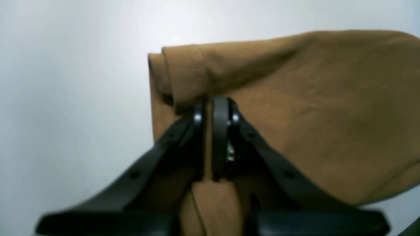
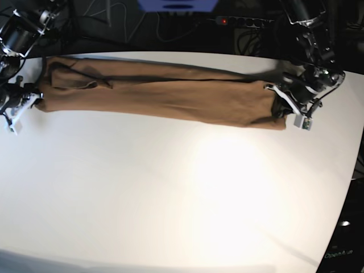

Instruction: Fold the T-shirt properly

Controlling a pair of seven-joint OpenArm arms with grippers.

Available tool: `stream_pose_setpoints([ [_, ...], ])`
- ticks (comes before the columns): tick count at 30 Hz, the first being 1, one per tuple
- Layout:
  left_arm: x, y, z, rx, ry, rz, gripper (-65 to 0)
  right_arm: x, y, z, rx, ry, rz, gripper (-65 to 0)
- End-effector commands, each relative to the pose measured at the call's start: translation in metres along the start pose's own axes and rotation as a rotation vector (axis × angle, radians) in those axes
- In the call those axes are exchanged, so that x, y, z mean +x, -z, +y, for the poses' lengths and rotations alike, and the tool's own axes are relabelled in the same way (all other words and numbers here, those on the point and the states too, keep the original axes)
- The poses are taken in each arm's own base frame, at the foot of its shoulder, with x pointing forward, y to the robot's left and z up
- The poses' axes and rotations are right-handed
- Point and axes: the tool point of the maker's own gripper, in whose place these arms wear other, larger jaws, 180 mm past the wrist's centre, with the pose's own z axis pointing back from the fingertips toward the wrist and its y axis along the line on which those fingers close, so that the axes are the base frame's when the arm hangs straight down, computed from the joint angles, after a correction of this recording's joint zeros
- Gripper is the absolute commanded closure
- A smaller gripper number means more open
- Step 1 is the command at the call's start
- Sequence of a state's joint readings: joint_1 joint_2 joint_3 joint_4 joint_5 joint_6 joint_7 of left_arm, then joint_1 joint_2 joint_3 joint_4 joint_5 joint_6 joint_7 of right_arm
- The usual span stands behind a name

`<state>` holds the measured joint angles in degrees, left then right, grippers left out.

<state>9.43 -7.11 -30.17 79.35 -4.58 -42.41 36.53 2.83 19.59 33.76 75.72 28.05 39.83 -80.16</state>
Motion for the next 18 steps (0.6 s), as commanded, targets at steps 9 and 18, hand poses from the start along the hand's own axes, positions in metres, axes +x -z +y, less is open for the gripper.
stream_pose_setpoints([
  [9, -0.107, -0.02, 0.017, 0.11, -0.018, 0.422, -3.5, 0.017, 0.0, 0.011, 0.002, -0.092, 0.004, -5.2],
  [18, -0.11, -0.022, 0.015, 0.108, -0.02, 0.422, -3.5, 0.036, 0.021, 0.003, 0.055, -0.08, 0.009, -5.2],
])
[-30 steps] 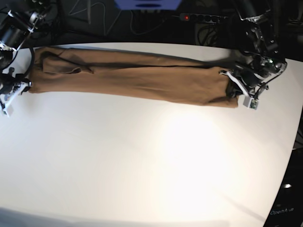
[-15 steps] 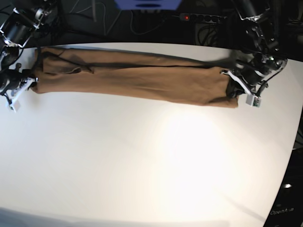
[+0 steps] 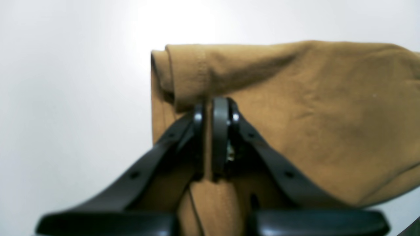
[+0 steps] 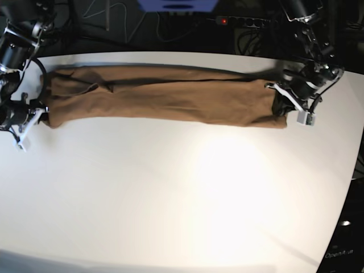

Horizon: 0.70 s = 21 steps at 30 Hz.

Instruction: Fold the T-shirt properly

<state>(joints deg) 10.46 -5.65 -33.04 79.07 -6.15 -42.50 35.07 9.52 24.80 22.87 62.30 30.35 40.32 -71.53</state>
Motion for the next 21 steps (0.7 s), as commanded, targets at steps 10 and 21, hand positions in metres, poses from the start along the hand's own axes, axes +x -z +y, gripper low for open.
stream_pose_setpoints([
  [10, -0.104, -0.01, -0.005, 0.07, 0.021, 0.444, -3.5, 0.019, -0.001, -0.03, -0.038, -0.006, 0.006, -5.2],
  [21, -0.066, 0.02, -0.02, 0.03, 0.003, 0.372, -3.5, 0.041, -0.027, -0.055, -0.101, -0.017, -0.054, -5.2],
])
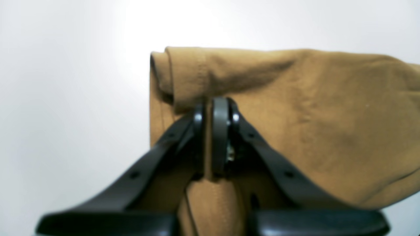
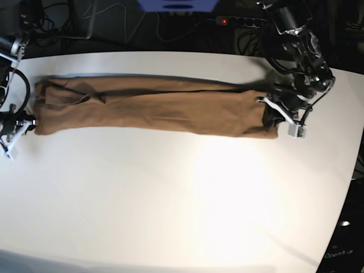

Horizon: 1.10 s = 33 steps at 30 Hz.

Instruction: Fold the T-shirt properly

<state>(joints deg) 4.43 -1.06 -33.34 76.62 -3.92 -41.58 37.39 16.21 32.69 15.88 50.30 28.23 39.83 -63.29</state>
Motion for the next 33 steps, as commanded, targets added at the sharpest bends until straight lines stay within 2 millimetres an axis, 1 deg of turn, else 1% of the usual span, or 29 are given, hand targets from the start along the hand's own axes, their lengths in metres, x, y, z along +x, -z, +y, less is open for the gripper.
stream_pose_setpoints([
  [1, -0.086, -0.007, 0.006, 0.067, 0.043, 0.385, -3.5, 0.017, -0.016, -0.014, -0.034, -0.011, -0.048, -5.2],
  [2, -0.086, -0.005, 0.002, 0.06, 0.039, 0.381, -3.5, 0.016, -0.016, -0.014, -0.035, -0.013, -0.046, -5.2],
  [4, -0.086, -0.005, 0.0, 0.059, 0.038, 0.379, -3.5, 0.016, -0.021, -0.022, -0.066, -0.022, -0.033, -5.4],
  [7, -0.089, -0.005, 0.0, 0.057, 0.035, 0.383, -3.5, 0.027, -0.029, -0.031, -0.113, -0.043, -0.023, -5.4],
  [10, -0.096, -0.009, 0.0, 0.058, 0.032, 0.395, -3.5, 0.03, -0.042, -0.039, -0.14, -0.043, 0.011, -5.4],
  [12, -0.099, -0.009, 0.0, 0.058, 0.031, 0.4, -3.5, 0.034, -0.046, -0.04, -0.147, -0.046, 0.02, -5.2],
  [14, -0.1, -0.01, 0.0, 0.06, 0.028, 0.401, -3.5, 0.043, -0.057, -0.039, -0.173, -0.075, 0.01, -5.2],
  [15, -0.1, -0.01, 0.0, 0.06, 0.028, 0.402, -3.5, 0.044, -0.063, -0.038, -0.19, -0.093, 0.017, -5.2],
  [17, -0.105, -0.012, 0.001, 0.06, 0.028, 0.41, -3.5, 0.045, -0.065, -0.024, -0.203, -0.136, 0.028, -4.9],
  [19, -0.104, -0.013, 0.001, 0.061, 0.029, 0.409, -3.5, 0.041, -0.07, -0.012, -0.223, -0.158, 0.011, -2.2],
  [20, -0.104, -0.013, 0.001, 0.061, 0.029, 0.409, -3.5, 0.04, -0.074, -0.005, -0.237, -0.17, -0.005, -1.3],
  [23, -0.104, -0.013, 0.002, 0.063, 0.03, 0.409, -3.5, 0.049, -0.082, 0.019, -0.255, -0.212, -0.095, -1.2],
  [25, -0.104, -0.013, 0.002, 0.063, 0.031, 0.408, -3.5, 0.047, -0.082, 0.036, -0.249, -0.233, -0.127, -1.2],
  [27, -0.104, -0.014, 0.003, 0.067, 0.031, 0.41, -3.5, 0.034, -0.077, 0.046, -0.239, -0.232, -0.126, -1.2],
  [30, -0.103, -0.015, 0.005, 0.071, 0.033, 0.406, -3.5, 0.012, -0.06, 0.059, -0.199, -0.222, -0.084, -1.2],
  [33, -0.104, -0.015, 0.005, 0.071, 0.033, 0.408, -3.5, -0.007, -0.051, 0.061, -0.183, -0.215, -0.039, -1.2],
])
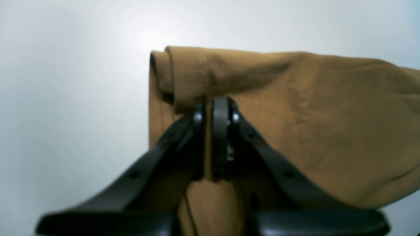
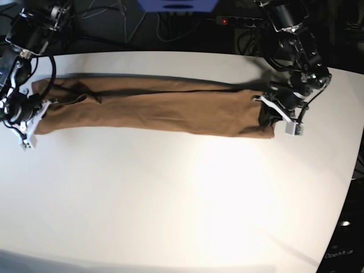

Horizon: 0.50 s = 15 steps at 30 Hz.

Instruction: Fold the T-shirt properly

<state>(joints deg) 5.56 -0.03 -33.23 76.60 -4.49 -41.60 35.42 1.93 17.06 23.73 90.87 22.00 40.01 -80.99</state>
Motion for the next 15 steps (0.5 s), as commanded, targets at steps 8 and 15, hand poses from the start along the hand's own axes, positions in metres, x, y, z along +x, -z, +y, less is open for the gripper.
stream_pose_setpoints([
  [8, -0.104, -0.021, 0.015, 0.093, 0.051, 0.441, -3.5, -0.01, 0.004, 0.001, 0.008, 0.0, -0.019, -1.2],
  [15, -0.104, -0.021, 0.016, 0.094, 0.051, 0.442, -3.5, -0.029, 0.057, 0.032, 0.161, 0.031, 0.009, -1.2],
])
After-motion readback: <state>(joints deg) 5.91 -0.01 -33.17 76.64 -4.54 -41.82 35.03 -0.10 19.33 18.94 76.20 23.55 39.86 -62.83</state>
